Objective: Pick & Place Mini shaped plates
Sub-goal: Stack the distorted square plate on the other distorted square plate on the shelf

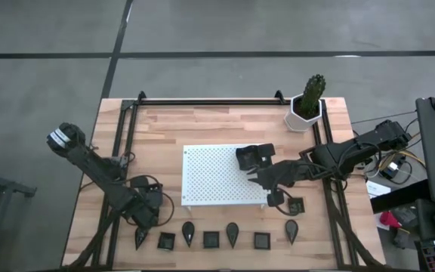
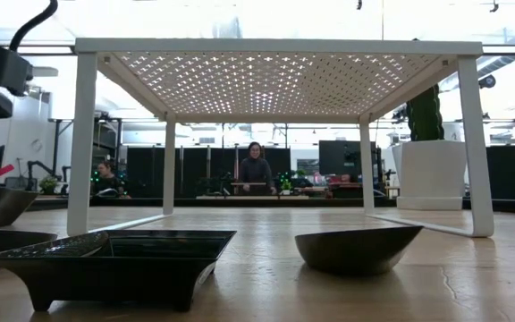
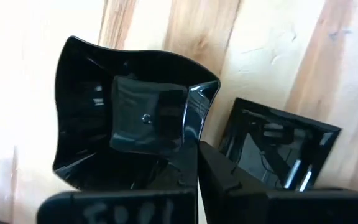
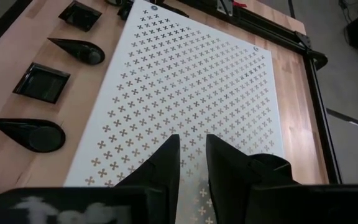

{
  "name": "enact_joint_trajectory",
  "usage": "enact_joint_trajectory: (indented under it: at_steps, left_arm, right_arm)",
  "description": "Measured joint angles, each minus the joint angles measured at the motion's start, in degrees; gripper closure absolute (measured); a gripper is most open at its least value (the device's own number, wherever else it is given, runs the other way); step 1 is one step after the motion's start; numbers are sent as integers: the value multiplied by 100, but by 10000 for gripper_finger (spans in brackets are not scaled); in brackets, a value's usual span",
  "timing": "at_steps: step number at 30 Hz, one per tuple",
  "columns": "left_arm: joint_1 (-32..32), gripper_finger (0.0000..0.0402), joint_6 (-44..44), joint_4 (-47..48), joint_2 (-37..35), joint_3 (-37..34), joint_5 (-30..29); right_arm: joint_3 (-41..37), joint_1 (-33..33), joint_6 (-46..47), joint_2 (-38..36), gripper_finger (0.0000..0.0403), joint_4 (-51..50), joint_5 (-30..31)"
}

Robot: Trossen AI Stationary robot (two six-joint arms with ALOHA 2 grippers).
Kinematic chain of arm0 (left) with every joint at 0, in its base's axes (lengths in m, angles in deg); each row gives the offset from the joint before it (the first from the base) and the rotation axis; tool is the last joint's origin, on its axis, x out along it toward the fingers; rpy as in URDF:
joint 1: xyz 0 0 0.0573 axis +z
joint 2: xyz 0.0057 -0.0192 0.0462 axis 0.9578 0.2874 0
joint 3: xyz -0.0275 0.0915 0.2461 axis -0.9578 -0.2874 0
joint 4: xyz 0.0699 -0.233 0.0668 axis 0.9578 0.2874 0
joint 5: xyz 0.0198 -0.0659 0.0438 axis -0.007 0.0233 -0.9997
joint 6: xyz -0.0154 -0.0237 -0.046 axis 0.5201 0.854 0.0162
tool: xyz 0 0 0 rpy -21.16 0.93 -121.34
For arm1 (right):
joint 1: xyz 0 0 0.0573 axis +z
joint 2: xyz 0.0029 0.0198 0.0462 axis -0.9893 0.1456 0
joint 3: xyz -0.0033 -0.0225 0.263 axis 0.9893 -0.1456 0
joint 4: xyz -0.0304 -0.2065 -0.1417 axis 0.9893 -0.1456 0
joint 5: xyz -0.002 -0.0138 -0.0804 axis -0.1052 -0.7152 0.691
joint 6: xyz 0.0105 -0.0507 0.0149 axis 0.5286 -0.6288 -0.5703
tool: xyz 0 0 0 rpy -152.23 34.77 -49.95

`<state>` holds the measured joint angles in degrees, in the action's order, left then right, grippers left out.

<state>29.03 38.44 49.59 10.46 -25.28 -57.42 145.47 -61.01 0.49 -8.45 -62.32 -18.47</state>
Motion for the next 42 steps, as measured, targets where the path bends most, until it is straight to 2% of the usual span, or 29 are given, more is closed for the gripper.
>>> enact_joint_trajectory:
  at_steps: [7,17,27,36,42]
  left_arm:
    - [0,401,-2,585,-15,486,15]
    - [0,401,-101,1749,-17,1574,-26]
    - [0,401,-213,2770,-22,2694,-423]
    - [83,401,-595,3307,-22,3389,-891]
    - [251,401,-1114,3206,-20,3503,-1072]
  right_arm:
    - [-5,0,-1,1,328,19,-2]
    - [-14,0,-19,1,328,36,-11]
    - [-16,0,-21,1,324,42,-11]
    - [-16,-1,-212,1,334,190,-10]
    - [-16,-2,-316,1,328,240,-7]
